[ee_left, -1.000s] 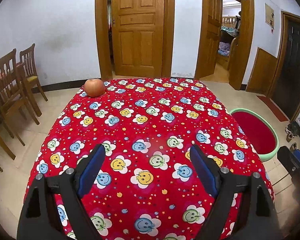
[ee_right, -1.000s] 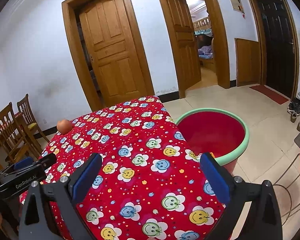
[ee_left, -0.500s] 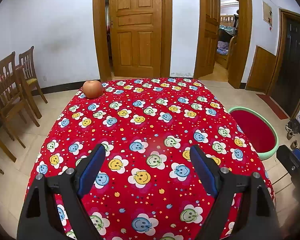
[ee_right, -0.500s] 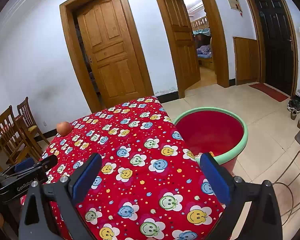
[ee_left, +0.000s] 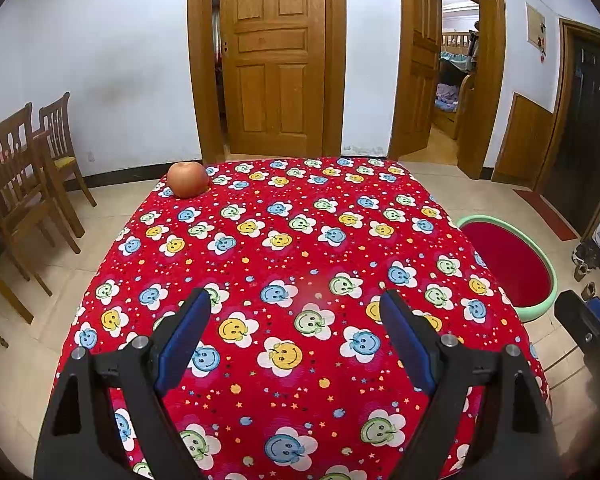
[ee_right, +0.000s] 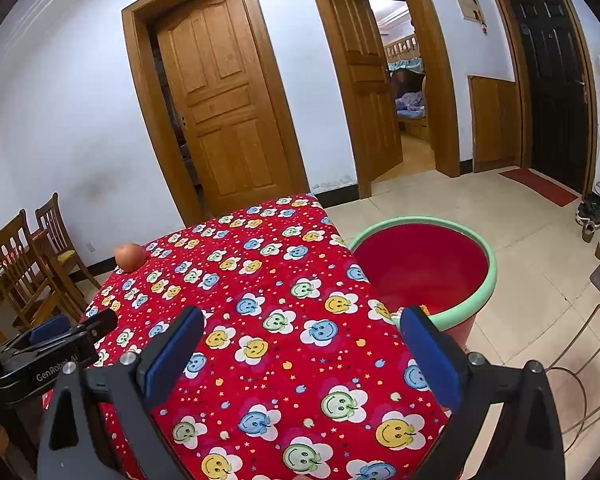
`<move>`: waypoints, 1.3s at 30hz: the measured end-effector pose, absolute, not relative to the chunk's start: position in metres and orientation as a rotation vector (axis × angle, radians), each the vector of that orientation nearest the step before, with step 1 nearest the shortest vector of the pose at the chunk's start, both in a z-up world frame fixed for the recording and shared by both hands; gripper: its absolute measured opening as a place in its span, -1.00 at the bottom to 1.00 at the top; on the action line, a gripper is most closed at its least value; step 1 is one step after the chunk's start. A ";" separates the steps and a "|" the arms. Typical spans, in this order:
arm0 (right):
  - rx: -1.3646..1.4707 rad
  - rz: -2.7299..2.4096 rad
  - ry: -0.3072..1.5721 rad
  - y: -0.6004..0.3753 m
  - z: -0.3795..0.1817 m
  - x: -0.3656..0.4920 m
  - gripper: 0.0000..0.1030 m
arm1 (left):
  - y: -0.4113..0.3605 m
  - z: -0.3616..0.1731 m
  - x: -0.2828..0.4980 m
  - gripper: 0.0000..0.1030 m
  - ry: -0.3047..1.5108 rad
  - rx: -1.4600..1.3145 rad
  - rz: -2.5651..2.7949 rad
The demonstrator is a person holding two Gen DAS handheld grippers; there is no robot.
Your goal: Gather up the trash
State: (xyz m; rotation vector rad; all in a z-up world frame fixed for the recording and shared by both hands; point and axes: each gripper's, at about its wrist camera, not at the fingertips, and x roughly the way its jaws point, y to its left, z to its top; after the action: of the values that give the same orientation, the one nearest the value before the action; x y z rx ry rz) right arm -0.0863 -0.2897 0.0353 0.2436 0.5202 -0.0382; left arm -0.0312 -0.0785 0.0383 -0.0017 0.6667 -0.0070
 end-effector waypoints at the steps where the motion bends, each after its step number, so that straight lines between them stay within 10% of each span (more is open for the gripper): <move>1: 0.244 -0.038 0.520 -0.290 0.035 -0.086 0.95 | -0.079 0.039 -0.031 0.66 0.667 -0.002 -0.007; 39: 0.259 -0.022 0.523 -0.287 0.037 -0.083 0.95 | -0.078 0.041 -0.033 0.66 0.667 -0.006 -0.005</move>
State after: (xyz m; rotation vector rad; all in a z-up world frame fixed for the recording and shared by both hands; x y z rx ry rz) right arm -0.0832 -0.2874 0.0371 0.2585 0.5225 -0.0223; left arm -0.0330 -0.0782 0.0414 -0.0065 0.6665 -0.0050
